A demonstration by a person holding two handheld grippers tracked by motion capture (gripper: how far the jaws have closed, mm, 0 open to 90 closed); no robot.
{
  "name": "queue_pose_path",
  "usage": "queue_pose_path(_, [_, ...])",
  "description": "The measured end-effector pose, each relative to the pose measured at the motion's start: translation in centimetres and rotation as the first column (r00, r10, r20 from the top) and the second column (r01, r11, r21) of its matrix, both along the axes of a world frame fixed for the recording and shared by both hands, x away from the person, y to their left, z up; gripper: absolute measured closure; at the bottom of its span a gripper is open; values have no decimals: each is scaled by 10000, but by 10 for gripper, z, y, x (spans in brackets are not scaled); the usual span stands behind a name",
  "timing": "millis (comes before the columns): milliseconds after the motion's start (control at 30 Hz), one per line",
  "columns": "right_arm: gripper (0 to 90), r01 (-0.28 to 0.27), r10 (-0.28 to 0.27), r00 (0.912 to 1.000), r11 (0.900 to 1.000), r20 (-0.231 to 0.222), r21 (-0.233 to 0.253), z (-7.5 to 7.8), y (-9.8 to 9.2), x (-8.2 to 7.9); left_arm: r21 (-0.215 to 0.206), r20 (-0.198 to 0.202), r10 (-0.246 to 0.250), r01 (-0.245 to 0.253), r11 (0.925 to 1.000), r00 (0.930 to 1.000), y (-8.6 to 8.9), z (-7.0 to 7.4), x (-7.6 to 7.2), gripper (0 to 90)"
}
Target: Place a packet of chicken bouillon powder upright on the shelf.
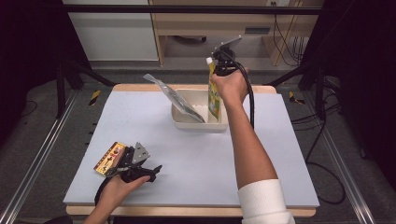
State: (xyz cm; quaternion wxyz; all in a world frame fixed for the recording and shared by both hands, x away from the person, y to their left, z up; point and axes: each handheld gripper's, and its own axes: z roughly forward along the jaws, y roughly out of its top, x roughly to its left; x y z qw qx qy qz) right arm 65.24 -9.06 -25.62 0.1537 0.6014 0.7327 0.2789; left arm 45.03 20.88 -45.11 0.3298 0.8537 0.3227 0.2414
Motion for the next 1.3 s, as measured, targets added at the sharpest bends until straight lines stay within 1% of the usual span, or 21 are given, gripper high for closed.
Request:
queue_pose_path(33, [900,-59,60,9999,10000,81,-61,-1,0,0,-5,-7,17,-17,10000,10000,0,0,0,91])
queue_pose_path(100, [900,-140,138,9996,9999,226,79,-4,-1,-1,-3,-3,27,-27,10000,10000,0,0,0,91])
queue_pose_path(267, [900,-426,434,9977,9990,529,-150,-12,0,-3,4,42,48,-48,10000,10000,1,1,0,91])
queue_pose_path(300, [900,-568,579,9962,9982,649,-176,-15,-1,-3,-16,34,58,-58,10000,10000,1,1,0,91])
queue_pose_path(333, [900,-577,590,9961,9981,652,-225,-16,-1,-4,-18,43,64,-64,10000,10000,1,1,0,92])
queue_pose_path(367, [900,-583,602,9954,9980,748,-262,-17,-2,-4,20,58,59,-59,10000,10000,1,1,0,91])
queue_pose_path(433, [900,-612,620,9943,9981,862,-115,-20,-4,-6,7,41,62,-62,10000,10000,1,0,0,91])
queue_pose_path(533, [900,-655,664,9919,9978,1079,-123,-22,-8,-8,8,37,54,-54,10000,10000,1,0,0,92])
queue_pose_path(633, [900,-567,543,9915,9983,1179,167,-26,-13,-9,18,27,49,-49,10000,10000,0,0,0,91])
queue_pose_path(700, [900,-541,506,9915,9982,1199,263,-30,-16,-11,33,25,37,-37,10000,10000,0,0,0,91])
queue_pose_path(867, [900,-673,598,9891,9964,1348,523,-39,-20,-13,59,49,24,-24,10000,10000,0,-1,0,91])
queue_pose_path(900, [900,-693,614,9883,9962,1399,522,-40,-21,-14,2,33,52,-52,10000,10000,-1,-1,0,91])
queue_pose_path(1033, [900,-878,786,9845,9948,1567,525,-46,-24,-16,51,19,42,-42,10000,10000,-1,-2,0,91])
queue_pose_path(1100, [900,-894,791,9835,9944,1624,570,-49,-26,-18,108,36,33,-33,9999,10000,-1,-2,0,91])
queue_pose_path(1167, [900,-924,807,9831,9936,1645,647,-54,-29,-19,54,33,42,-42,10000,10000,-2,-2,0,91])
queue_pose_path(1233, [900,-971,831,9822,9923,1686,767,-56,-30,-19,83,9,20,-20,10000,10000,-2,-2,0,91])
queue_pose_path(1300, [900,-1056,913,9801,9917,1765,734,-57,-32,-20,83,1,6,-6,10000,10000,-2,-2,0,91])
